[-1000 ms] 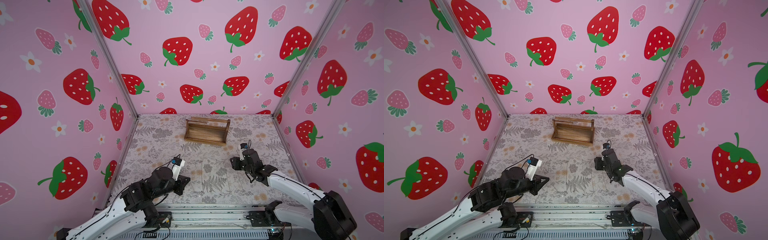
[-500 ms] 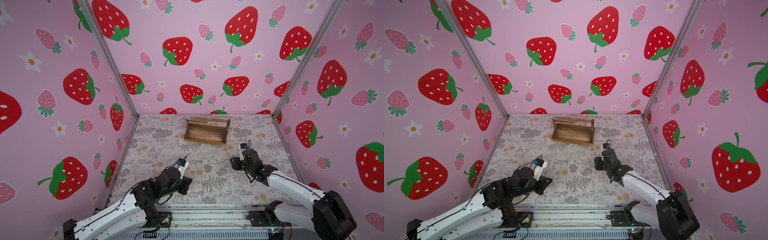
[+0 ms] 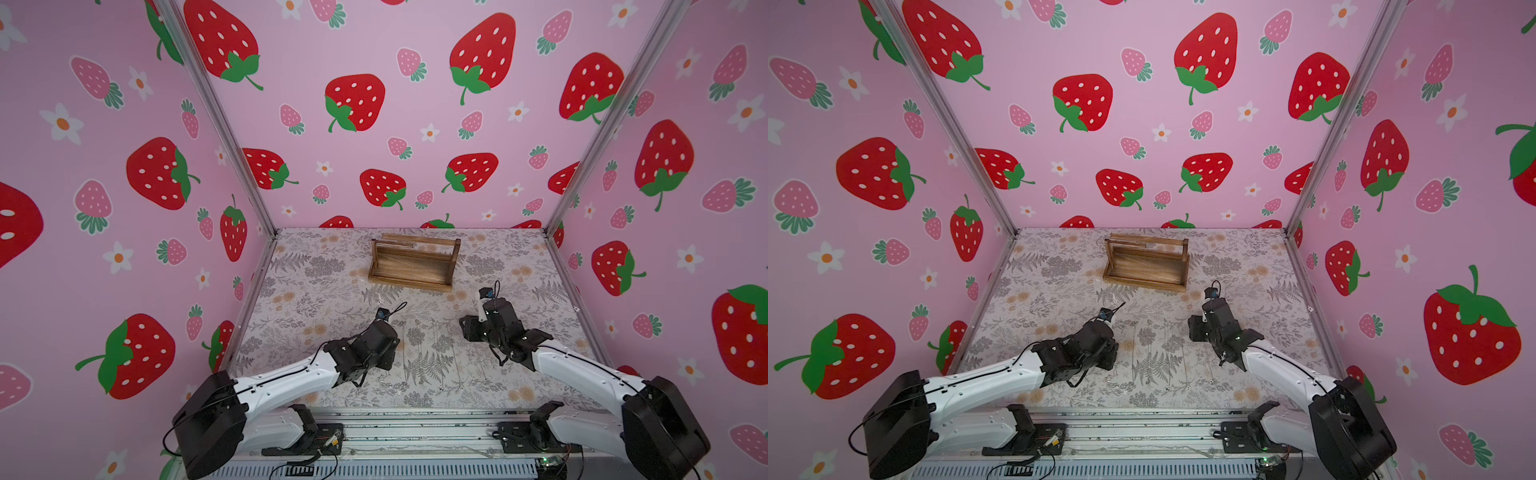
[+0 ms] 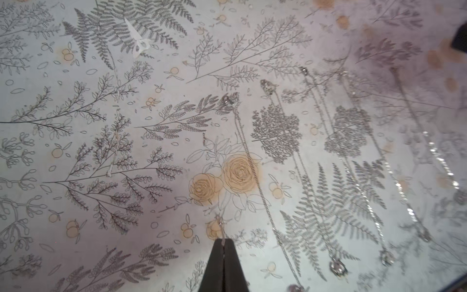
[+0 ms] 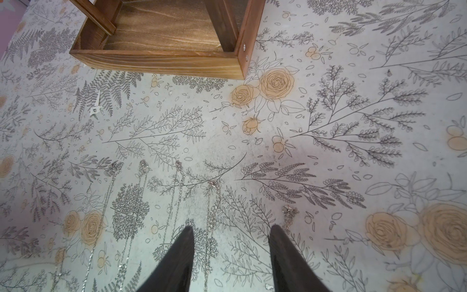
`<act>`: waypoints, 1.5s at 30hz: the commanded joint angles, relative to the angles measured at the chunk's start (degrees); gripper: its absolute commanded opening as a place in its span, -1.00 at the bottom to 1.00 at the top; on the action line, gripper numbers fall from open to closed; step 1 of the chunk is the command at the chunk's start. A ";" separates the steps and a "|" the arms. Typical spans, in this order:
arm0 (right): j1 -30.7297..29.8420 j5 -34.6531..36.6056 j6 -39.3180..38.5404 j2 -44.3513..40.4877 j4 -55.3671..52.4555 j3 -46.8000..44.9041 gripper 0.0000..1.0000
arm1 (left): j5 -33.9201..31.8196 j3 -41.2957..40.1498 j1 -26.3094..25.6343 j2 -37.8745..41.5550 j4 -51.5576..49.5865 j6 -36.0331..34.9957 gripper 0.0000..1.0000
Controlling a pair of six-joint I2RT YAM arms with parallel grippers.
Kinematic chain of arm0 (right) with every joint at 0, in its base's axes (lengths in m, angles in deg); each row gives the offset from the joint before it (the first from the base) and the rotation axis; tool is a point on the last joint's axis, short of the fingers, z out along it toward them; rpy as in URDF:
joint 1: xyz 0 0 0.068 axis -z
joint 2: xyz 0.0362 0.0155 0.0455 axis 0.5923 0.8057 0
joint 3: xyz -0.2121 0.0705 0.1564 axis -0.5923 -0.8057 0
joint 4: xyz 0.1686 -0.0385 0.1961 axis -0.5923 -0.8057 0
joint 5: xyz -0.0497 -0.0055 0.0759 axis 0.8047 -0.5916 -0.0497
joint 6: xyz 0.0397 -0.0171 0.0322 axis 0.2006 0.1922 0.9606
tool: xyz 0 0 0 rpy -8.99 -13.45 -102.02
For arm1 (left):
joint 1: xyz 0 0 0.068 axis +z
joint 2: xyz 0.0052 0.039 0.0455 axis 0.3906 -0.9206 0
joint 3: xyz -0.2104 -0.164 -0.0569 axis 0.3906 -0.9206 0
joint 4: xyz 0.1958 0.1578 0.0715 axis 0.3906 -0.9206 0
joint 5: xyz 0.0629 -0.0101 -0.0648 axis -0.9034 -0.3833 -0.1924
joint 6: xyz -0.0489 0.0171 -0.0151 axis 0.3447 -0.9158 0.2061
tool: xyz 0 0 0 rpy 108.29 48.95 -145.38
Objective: Take the necklace off the jewelry display stand
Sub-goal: Place the necklace at the center of the board.
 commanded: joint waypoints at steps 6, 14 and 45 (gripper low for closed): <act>0.33 -1.57 0.38 1.43 0.94 1.20 -0.01 | -1.08 9.44 7.41 -16.43 8.70 -6.14 -1.00; 0.33 -1.12 0.15 1.40 0.84 1.26 -0.01 | 0.02 13.50 10.01 -22.22 9.34 -8.01 -1.00; 0.37 0.68 -0.29 1.44 0.31 1.39 0.01 | 1.74 16.96 13.19 -27.87 11.01 -9.09 -0.92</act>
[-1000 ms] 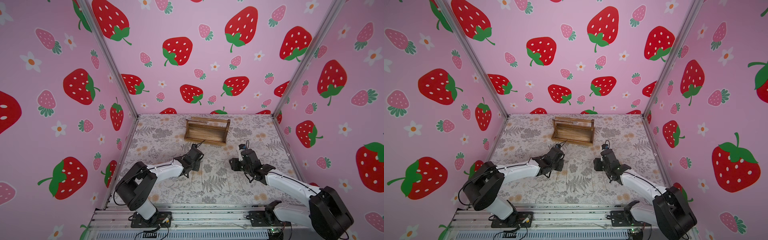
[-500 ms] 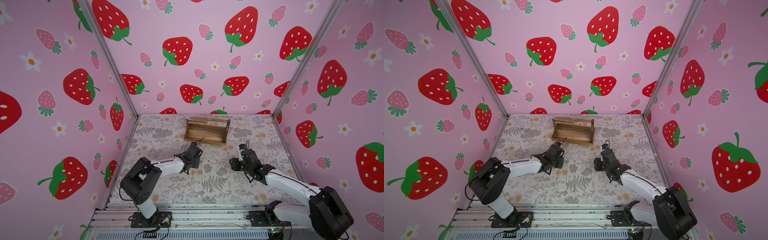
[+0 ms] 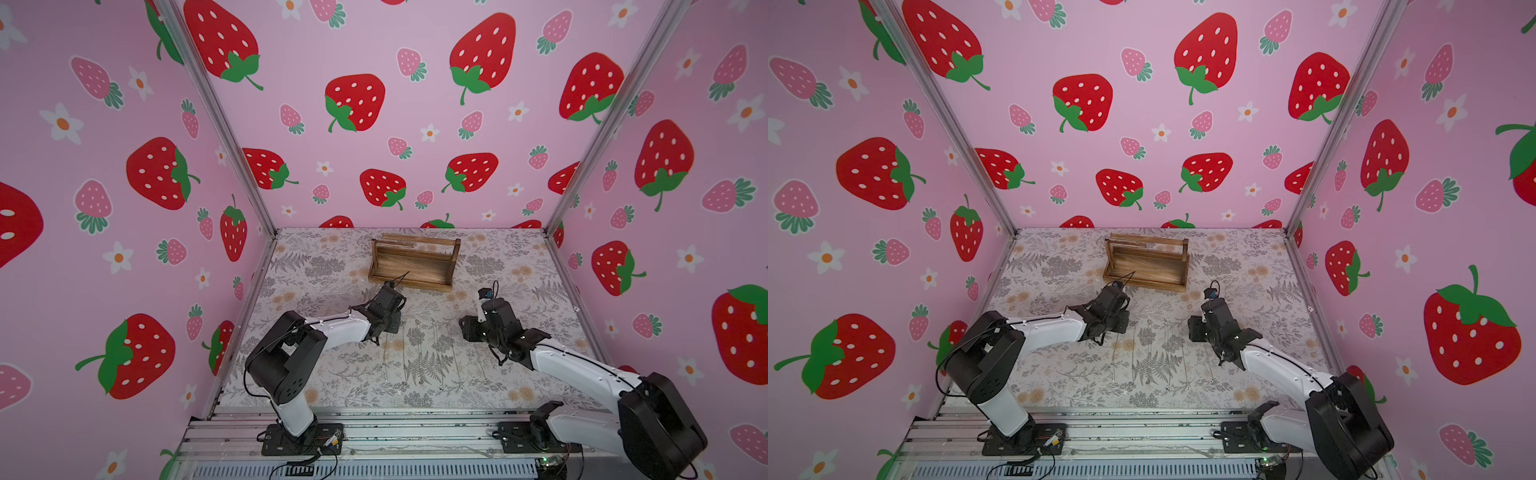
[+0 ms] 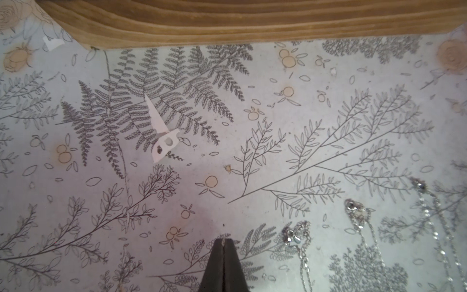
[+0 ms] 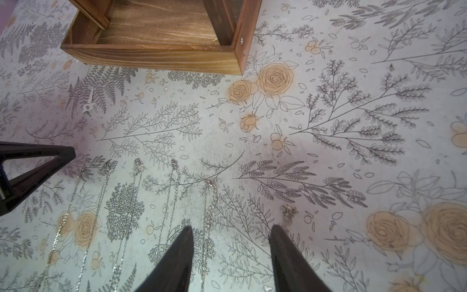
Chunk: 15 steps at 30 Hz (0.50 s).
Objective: Take the necklace off the jewelry display stand
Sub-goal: Place the necklace at the center of the board.
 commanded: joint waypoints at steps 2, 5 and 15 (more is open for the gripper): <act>0.38 0.40 -0.29 0.18 -0.02 1.38 0.01 | -0.52 1.75 0.21 0.01 -0.23 -0.20 -0.69; 0.41 0.39 -0.28 0.21 -0.02 1.40 0.01 | -0.62 1.65 0.21 0.52 -0.35 -0.19 -0.61; 0.41 0.91 -0.38 0.23 -0.06 1.44 0.01 | -0.75 1.18 0.14 4.34 -1.64 -0.11 -0.43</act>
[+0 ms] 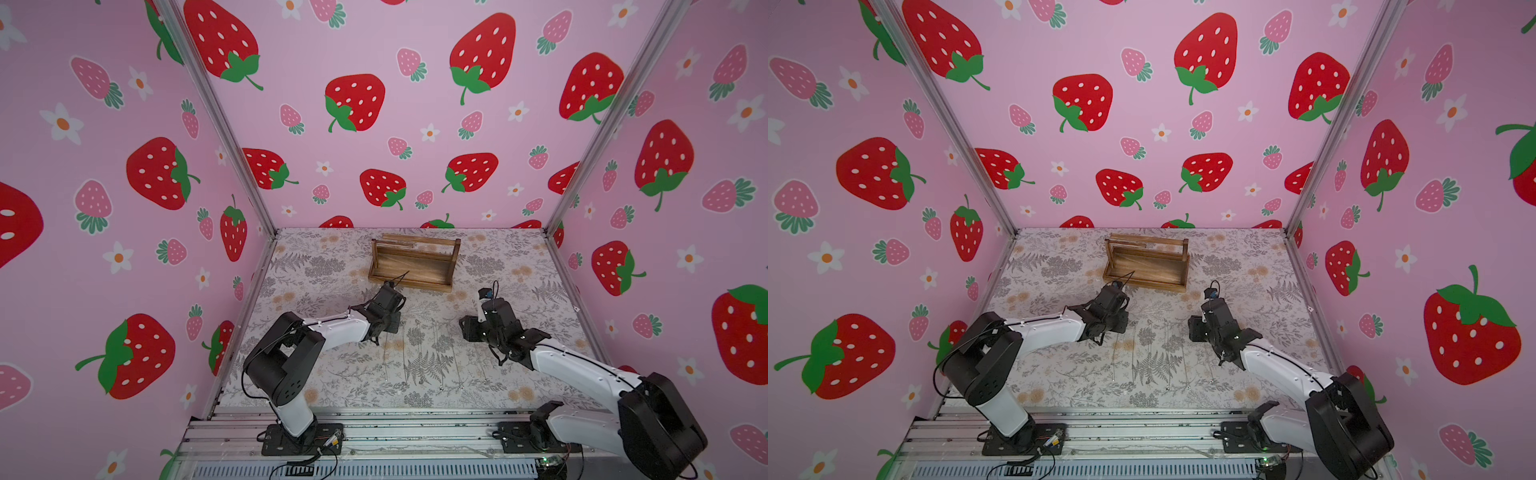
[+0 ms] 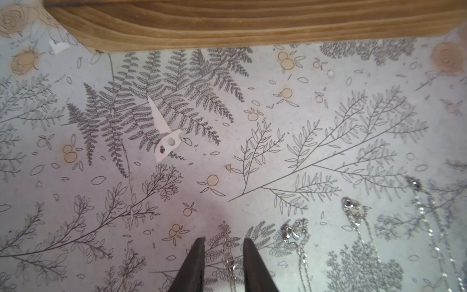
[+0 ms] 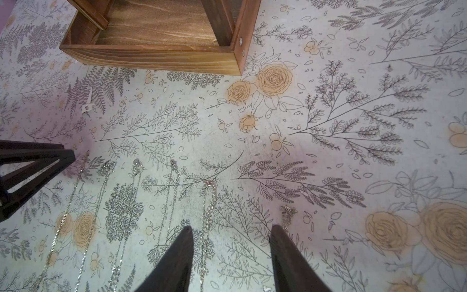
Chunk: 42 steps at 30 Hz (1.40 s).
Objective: Take the necklace off the jewelry display stand
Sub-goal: Place the necklace at the center of the board, then reset both arms
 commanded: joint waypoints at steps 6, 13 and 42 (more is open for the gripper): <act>0.41 4.15 -0.04 -0.72 -1.04 1.54 0.07 | 5.16 -3.73 -0.01 13.19 5.42 -3.03 0.68; 0.50 20.01 -0.41 -16.27 -4.95 -0.26 0.99 | -0.31 -11.68 4.70 29.74 13.00 -3.17 0.99; 27.60 6.93 -21.96 20.53 63.40 -12.92 0.99 | 1.81 -35.88 37.61 16.87 59.92 -13.64 0.99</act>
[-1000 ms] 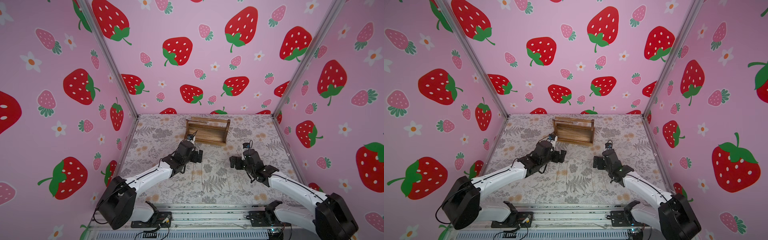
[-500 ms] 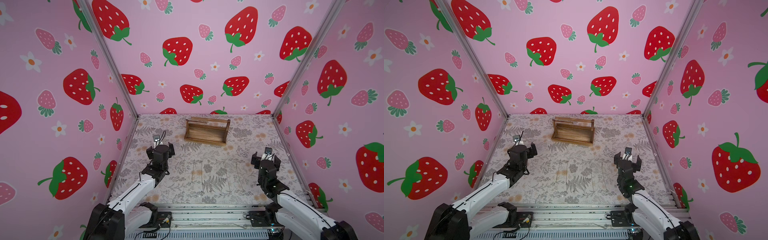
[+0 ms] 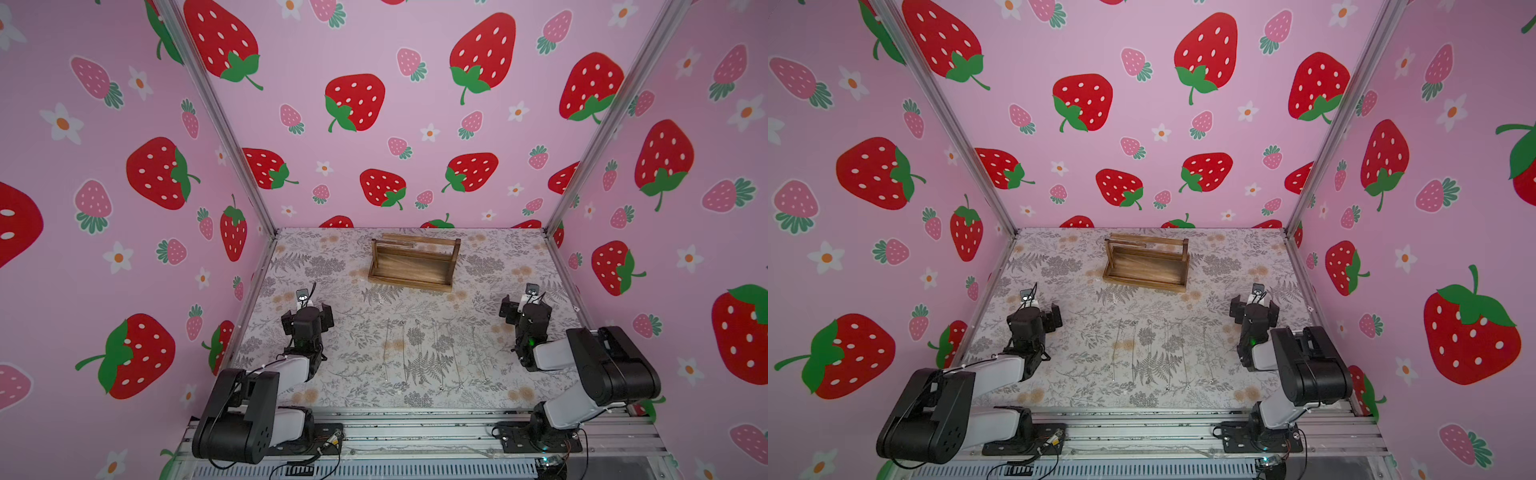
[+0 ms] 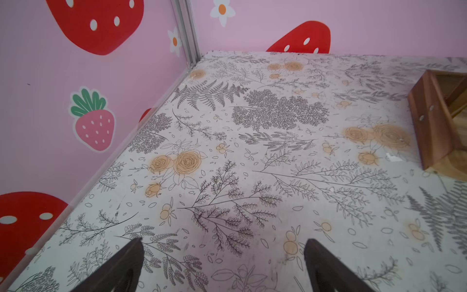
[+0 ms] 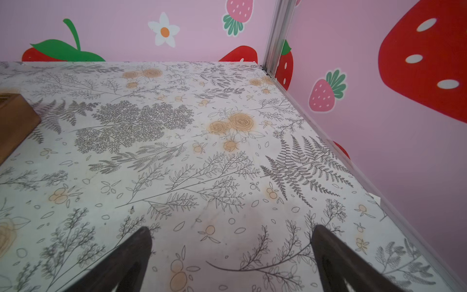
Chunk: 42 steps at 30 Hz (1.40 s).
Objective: Take the necklace off the jewelry display stand
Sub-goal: Reset both arms
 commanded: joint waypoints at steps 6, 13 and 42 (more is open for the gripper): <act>3.79 -11.84 1.40 -0.47 -10.41 7.28 0.99 | 18.59 3.53 5.83 -11.27 14.14 1.66 0.98; 5.12 -13.81 2.60 -0.53 -13.92 8.91 0.98 | 26.22 10.71 4.45 -12.37 1.52 -3.64 0.98; 5.14 -13.76 2.39 -0.67 -13.60 8.73 0.99 | 26.09 10.44 4.31 -12.09 1.64 -3.81 0.99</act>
